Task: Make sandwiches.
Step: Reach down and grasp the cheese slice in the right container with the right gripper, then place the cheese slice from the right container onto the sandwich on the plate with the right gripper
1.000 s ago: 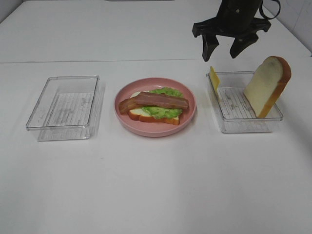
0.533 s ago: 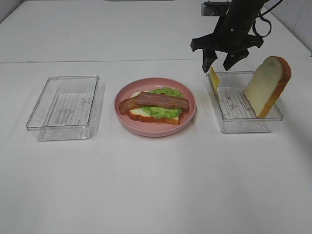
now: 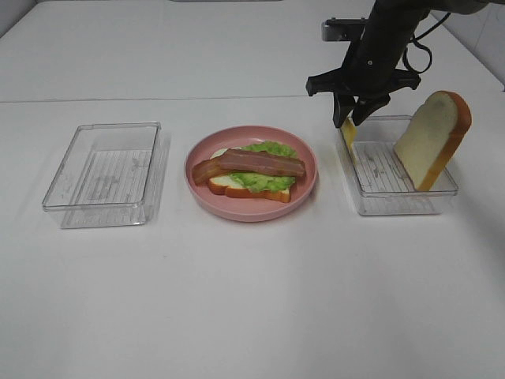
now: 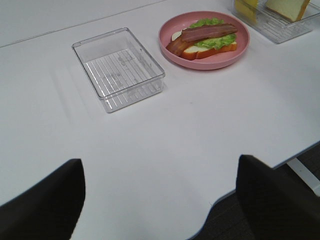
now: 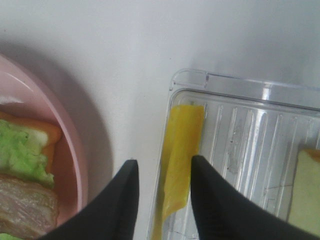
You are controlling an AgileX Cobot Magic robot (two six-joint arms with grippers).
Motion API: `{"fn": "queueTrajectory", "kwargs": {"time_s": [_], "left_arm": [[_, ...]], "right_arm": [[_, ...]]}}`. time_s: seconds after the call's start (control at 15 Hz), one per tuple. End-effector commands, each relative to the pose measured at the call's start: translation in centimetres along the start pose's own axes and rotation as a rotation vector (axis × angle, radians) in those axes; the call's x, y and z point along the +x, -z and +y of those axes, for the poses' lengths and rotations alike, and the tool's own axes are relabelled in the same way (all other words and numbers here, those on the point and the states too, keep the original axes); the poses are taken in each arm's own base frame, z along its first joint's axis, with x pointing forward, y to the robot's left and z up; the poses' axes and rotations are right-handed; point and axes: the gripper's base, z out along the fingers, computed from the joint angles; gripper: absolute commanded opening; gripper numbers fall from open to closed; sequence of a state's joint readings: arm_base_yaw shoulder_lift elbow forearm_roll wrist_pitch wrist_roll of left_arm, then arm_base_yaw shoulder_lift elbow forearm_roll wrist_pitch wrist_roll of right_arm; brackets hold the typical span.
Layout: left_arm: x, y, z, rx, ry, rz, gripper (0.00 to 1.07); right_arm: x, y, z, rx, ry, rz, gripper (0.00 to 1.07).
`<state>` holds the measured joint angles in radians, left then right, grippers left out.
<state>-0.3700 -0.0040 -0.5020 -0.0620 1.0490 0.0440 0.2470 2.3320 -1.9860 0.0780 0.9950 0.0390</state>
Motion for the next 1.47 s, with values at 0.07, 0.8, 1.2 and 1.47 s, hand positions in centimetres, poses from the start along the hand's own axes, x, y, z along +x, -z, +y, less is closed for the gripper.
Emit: {"fn": "queueTrajectory", "kwargs": {"time_s": [0.07,0.8,1.2,1.47], "left_arm": [[0.1,0.3,0.0,0.005,-0.005,-0.032,0.79],[0.1,0.3,0.0,0.005,-0.005,-0.032,0.79],[0.1,0.3,0.0,0.005,-0.005,-0.032,0.79],[0.1,0.3,0.0,0.005,-0.005,-0.032,0.79]], "right_arm": [[0.0,-0.1,-0.2,0.010,0.001,0.008,0.32],[0.3,-0.7,-0.2,0.011,0.001,0.038,0.28],[0.0,0.3,-0.2,0.011,0.002,0.016,0.00],[-0.6,4.9,0.3,-0.010,0.001,-0.058,0.00]]}}
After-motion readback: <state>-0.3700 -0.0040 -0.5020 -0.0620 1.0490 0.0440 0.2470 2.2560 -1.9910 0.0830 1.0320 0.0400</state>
